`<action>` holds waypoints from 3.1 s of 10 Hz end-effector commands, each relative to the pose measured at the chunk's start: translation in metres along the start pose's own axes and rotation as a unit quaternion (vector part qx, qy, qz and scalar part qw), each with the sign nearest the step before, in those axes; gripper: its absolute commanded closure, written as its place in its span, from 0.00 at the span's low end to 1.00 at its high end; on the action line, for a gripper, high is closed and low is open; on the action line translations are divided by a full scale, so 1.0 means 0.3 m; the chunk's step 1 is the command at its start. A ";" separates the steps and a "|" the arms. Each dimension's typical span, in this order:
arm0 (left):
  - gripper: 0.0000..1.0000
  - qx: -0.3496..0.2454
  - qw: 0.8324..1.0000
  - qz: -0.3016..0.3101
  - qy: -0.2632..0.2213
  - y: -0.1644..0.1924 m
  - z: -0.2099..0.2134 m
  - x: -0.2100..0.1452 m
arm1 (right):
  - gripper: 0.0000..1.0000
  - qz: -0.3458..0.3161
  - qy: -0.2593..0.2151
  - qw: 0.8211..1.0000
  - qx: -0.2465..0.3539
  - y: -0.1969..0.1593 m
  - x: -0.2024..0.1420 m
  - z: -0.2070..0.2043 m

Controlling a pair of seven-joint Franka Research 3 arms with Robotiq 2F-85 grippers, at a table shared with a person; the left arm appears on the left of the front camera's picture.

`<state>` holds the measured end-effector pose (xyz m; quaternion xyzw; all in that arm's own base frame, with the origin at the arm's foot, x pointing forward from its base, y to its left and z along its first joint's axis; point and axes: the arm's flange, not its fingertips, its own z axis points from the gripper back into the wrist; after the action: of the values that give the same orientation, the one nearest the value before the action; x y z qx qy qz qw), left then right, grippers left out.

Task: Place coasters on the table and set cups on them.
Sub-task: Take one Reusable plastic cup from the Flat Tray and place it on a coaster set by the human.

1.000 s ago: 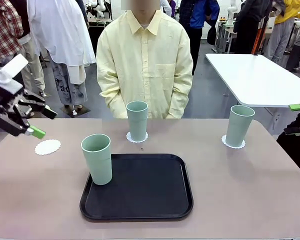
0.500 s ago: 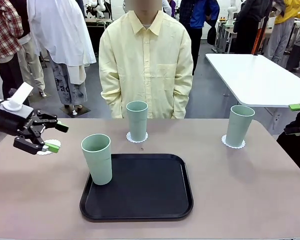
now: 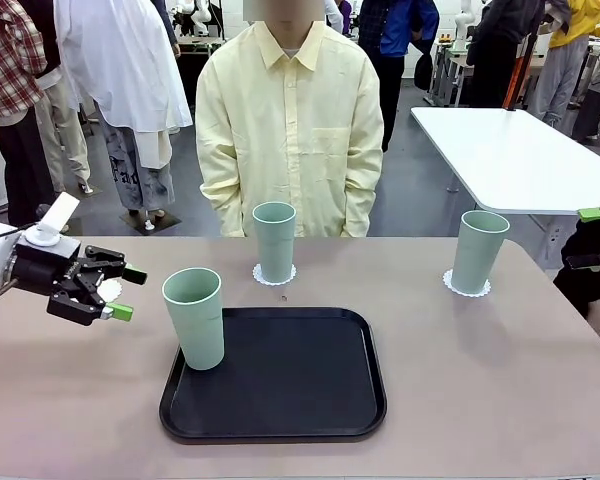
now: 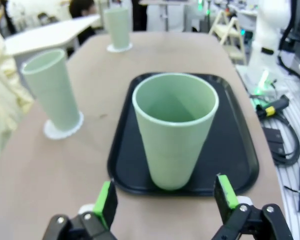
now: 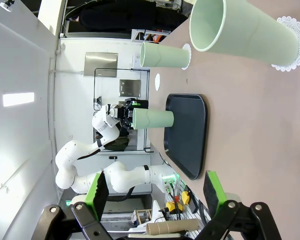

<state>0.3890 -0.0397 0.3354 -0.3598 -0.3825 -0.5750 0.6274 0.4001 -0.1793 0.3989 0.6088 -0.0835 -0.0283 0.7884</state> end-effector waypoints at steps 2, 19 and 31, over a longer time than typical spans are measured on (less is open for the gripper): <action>0.00 0.004 1.000 -0.010 -0.002 0.000 0.008 0.024 | 0.00 -0.005 -0.002 1.000 -0.001 0.010 -0.002 0.001; 0.00 -0.046 0.993 -0.034 -0.106 -0.019 -0.225 -0.132 | 0.00 -0.005 -0.002 1.000 -0.001 0.010 -0.002 0.001; 0.00 -0.057 0.993 -0.068 -0.080 -0.019 -0.339 -0.186 | 0.00 -0.005 -0.002 1.000 -0.001 0.010 -0.002 0.001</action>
<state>0.3886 -0.1004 0.2458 -0.4345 -0.3990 -0.5937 0.5473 0.4001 -0.1793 0.3989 0.6088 -0.0835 -0.0283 0.7884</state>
